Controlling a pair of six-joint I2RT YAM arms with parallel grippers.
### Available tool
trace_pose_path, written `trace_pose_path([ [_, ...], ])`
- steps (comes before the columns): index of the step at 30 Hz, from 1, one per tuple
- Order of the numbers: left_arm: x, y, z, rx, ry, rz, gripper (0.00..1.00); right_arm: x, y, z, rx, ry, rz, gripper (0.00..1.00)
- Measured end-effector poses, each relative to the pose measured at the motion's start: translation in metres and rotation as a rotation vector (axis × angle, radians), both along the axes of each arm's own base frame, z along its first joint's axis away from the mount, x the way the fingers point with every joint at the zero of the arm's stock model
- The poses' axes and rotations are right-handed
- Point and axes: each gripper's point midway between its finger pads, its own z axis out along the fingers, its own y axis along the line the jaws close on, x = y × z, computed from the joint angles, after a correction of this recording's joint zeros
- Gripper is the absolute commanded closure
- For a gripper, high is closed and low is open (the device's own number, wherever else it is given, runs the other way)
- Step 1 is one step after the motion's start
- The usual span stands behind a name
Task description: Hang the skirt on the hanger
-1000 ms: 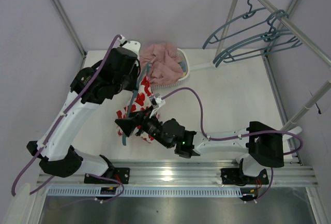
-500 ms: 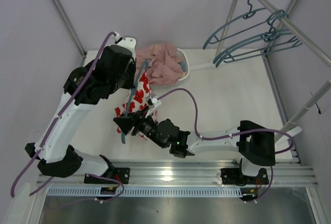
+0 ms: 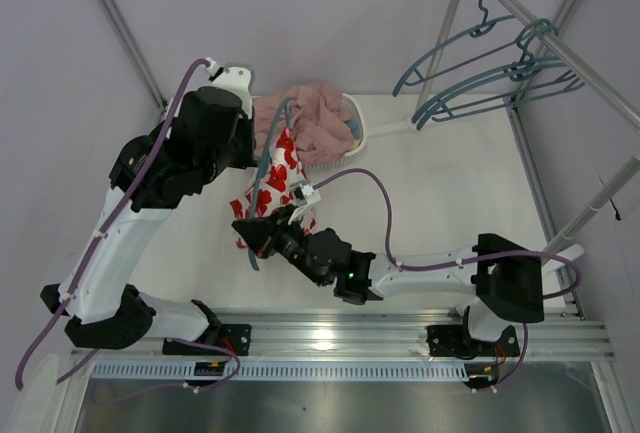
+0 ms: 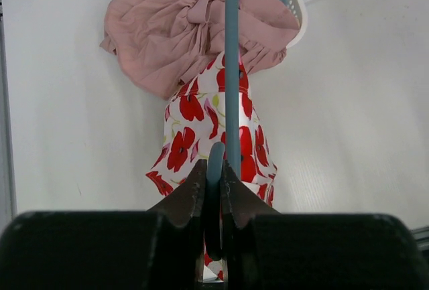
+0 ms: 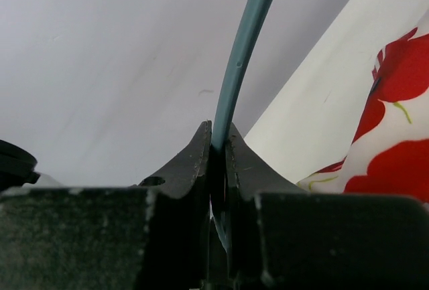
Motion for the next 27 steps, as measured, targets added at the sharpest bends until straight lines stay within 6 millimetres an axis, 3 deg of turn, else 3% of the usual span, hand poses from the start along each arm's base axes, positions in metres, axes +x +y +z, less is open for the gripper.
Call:
trace_pose_path([
  [1, 0.0, 0.0, 0.003, -0.011, -0.011, -0.002, 0.84, -0.001, -0.004, 0.003, 0.004, 0.006, 0.0, 1.0],
  [5, -0.001, -0.001, 0.015, -0.047, -0.056, -0.012, 0.41, -0.005, -0.022, 0.016, 0.028, 0.023, -0.001, 1.0],
  [9, -0.002, 0.0, 0.028, -0.075, -0.091, -0.015, 0.22, -0.009, -0.033, 0.03, 0.045, 0.052, 0.01, 1.0],
  [10, -0.002, 0.001, 0.03, -0.077, -0.098, -0.017, 0.09, -0.01, -0.035, 0.031, 0.042, 0.061, 0.02, 1.0],
  [14, -0.008, 0.007, 0.038, -0.079, -0.125, -0.027, 0.01, -0.013, -0.042, 0.029, 0.014, 0.104, 0.05, 1.0],
  [23, -0.051, 0.014, 0.094, -0.225, -0.295, -0.198, 0.0, -0.024, -0.072, 0.017, -0.092, 0.16, 0.132, 1.0],
  [27, -0.061, 0.025, 0.104, -0.239, -0.346, -0.2, 0.01, -0.037, -0.086, 0.02, -0.114, 0.157, 0.196, 1.0],
])
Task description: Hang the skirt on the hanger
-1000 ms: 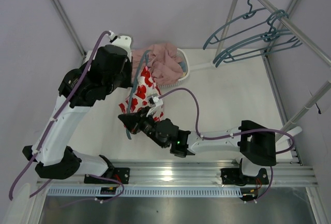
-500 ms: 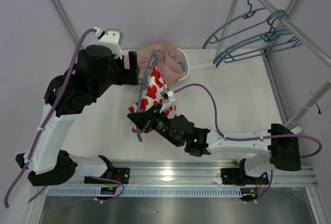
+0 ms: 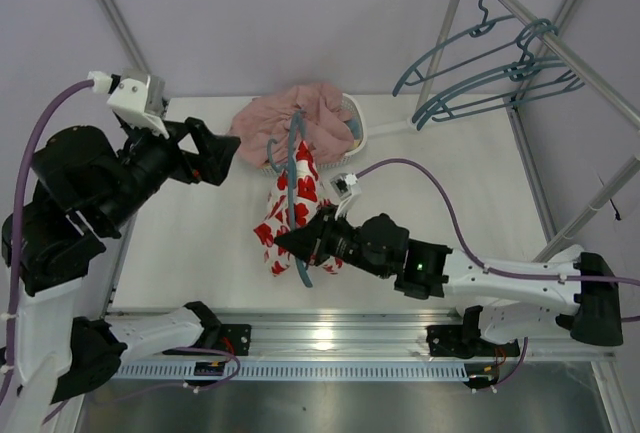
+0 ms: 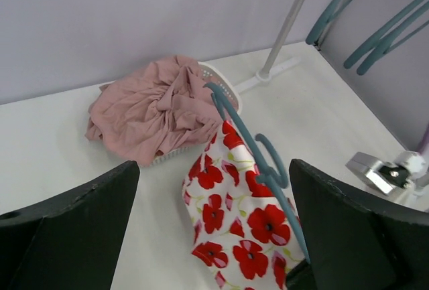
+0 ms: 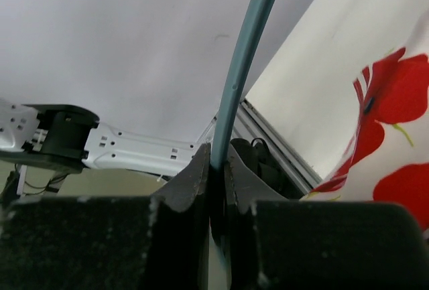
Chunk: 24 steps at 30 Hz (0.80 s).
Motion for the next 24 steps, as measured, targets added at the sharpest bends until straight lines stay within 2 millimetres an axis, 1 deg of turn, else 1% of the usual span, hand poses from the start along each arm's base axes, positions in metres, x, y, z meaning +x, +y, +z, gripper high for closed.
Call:
trace_pose_path([
  [2, 0.003, 0.005, -0.005, 0.009, 0.007, 0.029, 0.0, -0.008, -0.008, 0.001, -0.001, -0.006, 0.045, 1.0],
  [7, 0.032, 0.016, -0.029, 0.036, 0.078, 0.143, 0.0, -0.019, -0.028, 0.003, 0.01, -0.023, 0.136, 1.0],
  [10, 0.049, 0.015, -0.038, 0.01, 0.107, 0.162, 0.01, -0.019, -0.039, 0.004, 0.024, -0.027, 0.174, 1.0],
  [13, 0.06, 0.007, -0.051, -0.02, 0.132, 0.122, 0.02, -0.02, -0.05, 0.014, 0.053, -0.031, 0.205, 1.0],
  [16, 0.061, -0.008, -0.069, -0.021, 0.139, 0.019, 0.03, -0.021, -0.058, 0.024, 0.083, -0.038, 0.233, 1.0],
  [18, 0.056, -0.018, -0.088, 0.014, 0.135, -0.074, 0.05, -0.022, -0.063, 0.031, 0.105, -0.039, 0.252, 1.0],
  [22, 0.041, -0.024, -0.125, 0.102, 0.089, -0.188, 0.06, -0.025, -0.066, 0.036, 0.13, -0.025, 0.3, 1.0],
  [24, 0.036, -0.023, -0.134, 0.138, 0.032, -0.22, 0.05, -0.026, -0.067, 0.037, 0.136, -0.012, 0.322, 1.0],
])
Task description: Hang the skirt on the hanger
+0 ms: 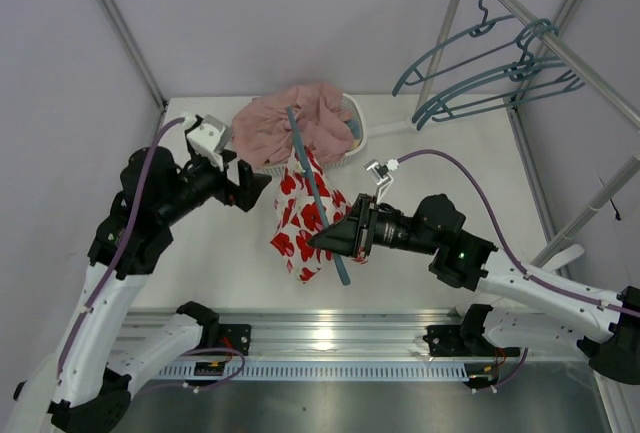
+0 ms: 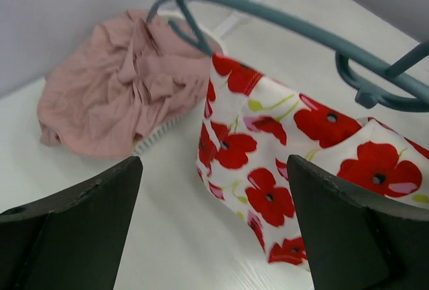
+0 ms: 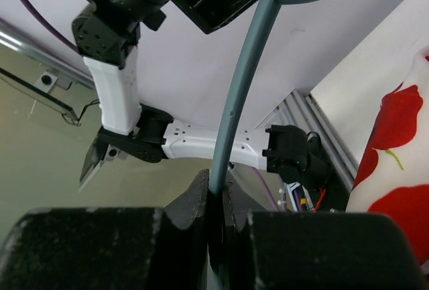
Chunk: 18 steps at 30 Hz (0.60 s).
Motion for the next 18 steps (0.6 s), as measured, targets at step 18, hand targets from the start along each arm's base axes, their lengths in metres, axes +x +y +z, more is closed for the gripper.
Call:
trace_pose_path([
  [18, 0.011, -0.019, 0.039, 0.197, -0.51, -0.211, 0.09, -0.026, 0.0, 0.003, 0.007, 0.096, 0.14, 1.0],
])
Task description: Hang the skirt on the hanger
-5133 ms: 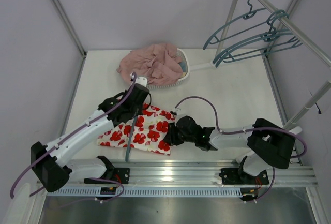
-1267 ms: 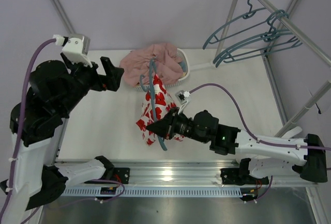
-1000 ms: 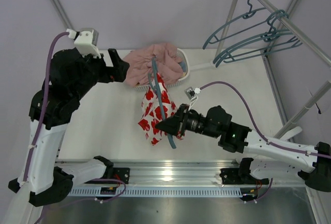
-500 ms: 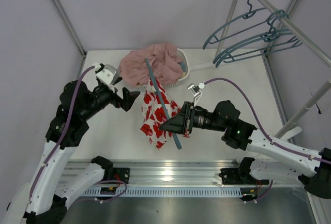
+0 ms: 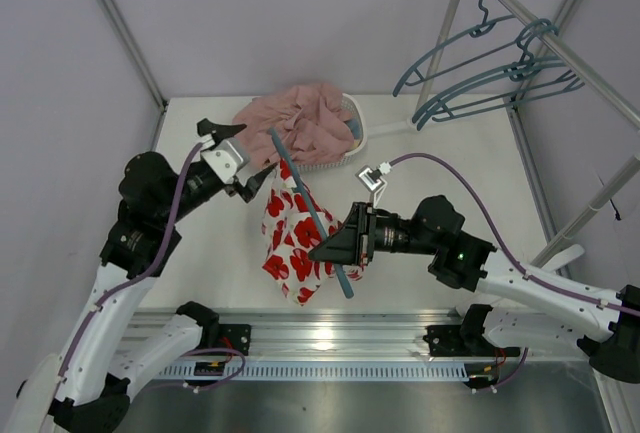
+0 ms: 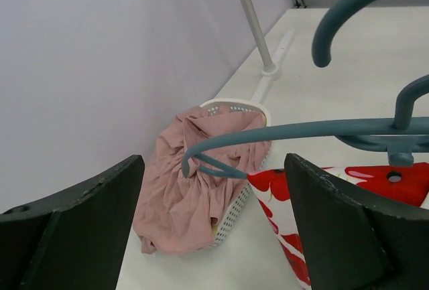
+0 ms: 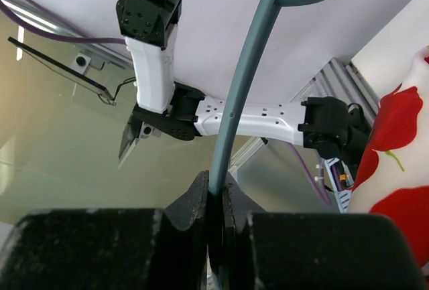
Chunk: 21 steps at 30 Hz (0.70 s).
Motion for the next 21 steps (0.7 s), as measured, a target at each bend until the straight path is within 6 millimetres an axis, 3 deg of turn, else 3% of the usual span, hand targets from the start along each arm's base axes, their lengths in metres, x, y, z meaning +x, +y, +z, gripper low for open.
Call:
trace_pose_path([
  [6, -0.003, -0.01, -0.002, 0.078, -0.069, -0.074, 0.11, -0.006, 0.0, 0.004, 0.013, 0.015, 0.029, 1.0],
  [17, 0.007, -0.043, -0.024, 0.176, -0.077, -0.188, 0.25, -0.014, -0.004, 0.01, 0.032, 0.024, 0.067, 1.0],
  [20, 0.006, -0.048, -0.022, 0.182, -0.105, -0.199, 0.37, -0.016, -0.004, 0.012, 0.037, 0.027, 0.076, 1.0],
  [21, 0.006, -0.049, -0.021, 0.182, -0.116, -0.201, 0.47, -0.016, -0.005, 0.013, 0.04, 0.026, 0.075, 1.0],
])
